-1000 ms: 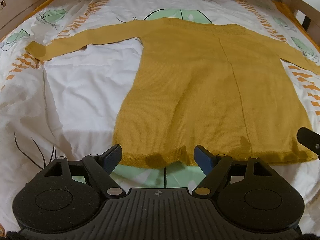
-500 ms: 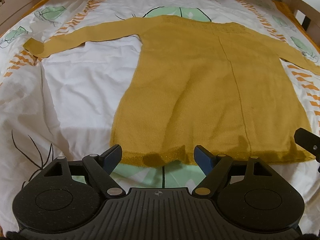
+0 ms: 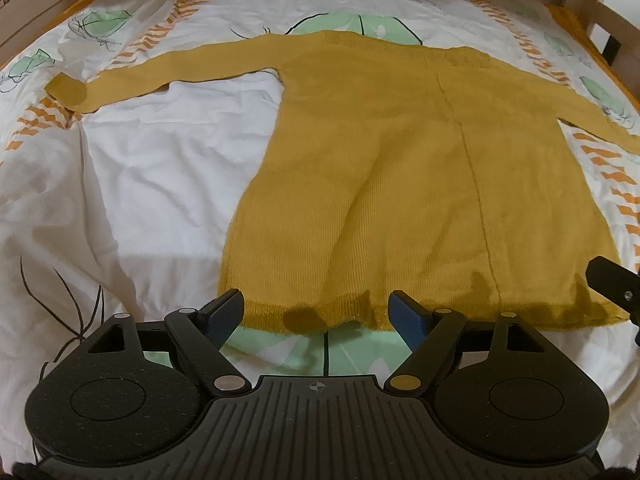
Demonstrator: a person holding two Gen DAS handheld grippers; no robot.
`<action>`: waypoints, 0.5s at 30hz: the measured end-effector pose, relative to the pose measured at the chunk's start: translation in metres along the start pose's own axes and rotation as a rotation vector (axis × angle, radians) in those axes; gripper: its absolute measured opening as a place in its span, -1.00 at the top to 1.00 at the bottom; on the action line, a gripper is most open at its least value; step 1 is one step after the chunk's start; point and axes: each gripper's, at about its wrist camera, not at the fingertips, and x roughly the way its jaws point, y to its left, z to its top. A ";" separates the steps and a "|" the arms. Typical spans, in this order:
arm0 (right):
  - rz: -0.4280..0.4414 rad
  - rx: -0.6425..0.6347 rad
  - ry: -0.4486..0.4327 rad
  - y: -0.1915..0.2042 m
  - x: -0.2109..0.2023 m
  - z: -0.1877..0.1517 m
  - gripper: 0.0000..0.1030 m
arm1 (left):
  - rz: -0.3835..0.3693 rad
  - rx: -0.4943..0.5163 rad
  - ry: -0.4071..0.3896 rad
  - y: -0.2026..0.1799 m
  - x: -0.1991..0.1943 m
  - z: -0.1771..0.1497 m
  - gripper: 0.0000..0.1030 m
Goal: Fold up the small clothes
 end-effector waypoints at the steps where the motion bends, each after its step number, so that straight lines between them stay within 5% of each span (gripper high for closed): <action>1: 0.000 0.000 0.001 0.000 0.000 0.000 -0.99 | 0.000 0.003 -0.004 0.000 0.000 0.000 -0.52; 15: 0.027 0.027 0.026 -0.006 0.006 0.004 -0.99 | -0.005 0.041 -0.082 0.002 -0.004 0.001 -0.52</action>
